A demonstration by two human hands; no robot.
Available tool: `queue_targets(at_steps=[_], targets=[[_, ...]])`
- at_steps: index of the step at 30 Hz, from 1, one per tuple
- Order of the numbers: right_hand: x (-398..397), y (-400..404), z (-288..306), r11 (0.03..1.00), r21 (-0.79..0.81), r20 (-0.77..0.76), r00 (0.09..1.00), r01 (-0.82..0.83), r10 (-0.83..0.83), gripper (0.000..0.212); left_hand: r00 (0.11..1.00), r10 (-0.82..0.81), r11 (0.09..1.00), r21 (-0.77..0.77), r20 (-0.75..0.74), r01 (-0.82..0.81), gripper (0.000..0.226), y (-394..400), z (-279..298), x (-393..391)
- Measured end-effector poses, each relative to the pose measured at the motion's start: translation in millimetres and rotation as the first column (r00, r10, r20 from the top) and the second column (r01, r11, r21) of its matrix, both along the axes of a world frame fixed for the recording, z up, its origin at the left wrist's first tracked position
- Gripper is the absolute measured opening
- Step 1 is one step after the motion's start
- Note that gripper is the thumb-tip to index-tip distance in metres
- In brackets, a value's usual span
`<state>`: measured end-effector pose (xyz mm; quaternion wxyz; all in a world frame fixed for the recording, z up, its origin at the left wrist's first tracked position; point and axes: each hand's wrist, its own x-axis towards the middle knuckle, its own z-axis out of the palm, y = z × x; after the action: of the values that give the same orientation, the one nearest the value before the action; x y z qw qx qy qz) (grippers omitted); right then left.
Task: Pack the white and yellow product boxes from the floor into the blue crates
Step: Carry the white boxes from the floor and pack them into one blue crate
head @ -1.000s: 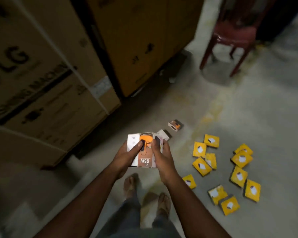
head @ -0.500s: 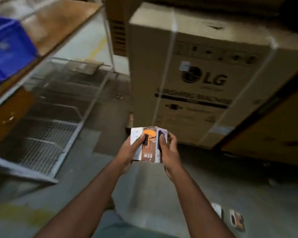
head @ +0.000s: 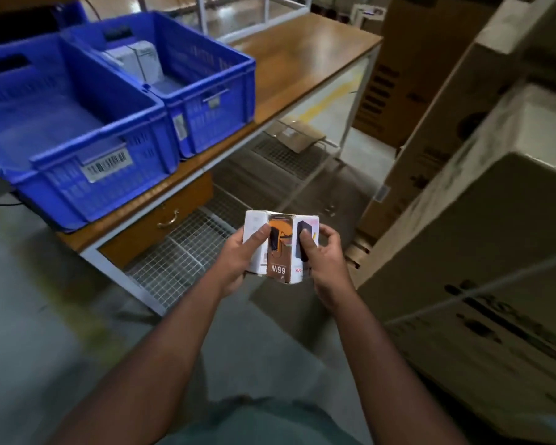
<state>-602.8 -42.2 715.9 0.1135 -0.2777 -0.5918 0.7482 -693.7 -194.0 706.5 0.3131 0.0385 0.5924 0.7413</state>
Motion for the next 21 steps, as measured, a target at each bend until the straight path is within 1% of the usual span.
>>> queue_targets(at_steps=[2,4,6,8,11,13,15,18,21], targets=[[-35.6,11.9,-2.6,1.000,0.000,-0.024,1.000,-0.013,0.013,0.060,0.999,0.047,0.999,0.011,0.002,-0.047,0.050,7.0,-1.9,-28.1],[-75.9,28.3,-8.1,1.000,0.001,-0.034,0.999,-0.001,0.001,0.068,0.994,0.105,0.995,0.006,-0.007,-0.104,0.049,21.2,-4.1,-58.6],[-116.6,47.3,-9.9,1.000,0.025,-0.060,0.998,-0.006,0.007,0.071,0.984,0.171,0.985,-0.016,-0.054,-0.172,0.041,40.2,-4.8,-92.1],[-160.3,68.6,-6.4,0.996,0.078,-0.103,0.993,-0.043,0.051,0.070,0.956,0.263,0.963,-0.027,-0.131,-0.269,0.033,64.1,-3.2,-132.1],[-229.7,97.6,15.2,0.978,0.162,-0.192,0.968,-0.130,0.160,0.060,0.901,0.373,0.924,0.005,-0.223,-0.381,0.035,103.3,14.7,-192.1],[-268.7,110.0,40.3,0.959,0.184,-0.242,0.936,-0.216,0.258,0.053,0.866,0.419,0.903,0.026,-0.273,-0.429,0.027,121.1,34.8,-225.7],[-300.9,118.2,68.0,0.932,0.216,-0.313,0.884,-0.289,0.347,0.044,0.808,0.489,0.866,0.073,-0.328,-0.494,0.028,126.5,59.8,-251.9],[-346.2,124.4,100.7,0.891,0.276,-0.389,0.806,-0.361,0.447,0.047,0.723,0.541,0.825,0.106,-0.429,-0.555,0.042,119.8,100.9,-284.0],[-390.2,117.4,126.7,0.836,0.336,-0.398,0.739,-0.433,0.543,0.048,0.626,0.570,0.781,0.114,-0.533,-0.615,0.031,108.0,132.0,-321.5]])
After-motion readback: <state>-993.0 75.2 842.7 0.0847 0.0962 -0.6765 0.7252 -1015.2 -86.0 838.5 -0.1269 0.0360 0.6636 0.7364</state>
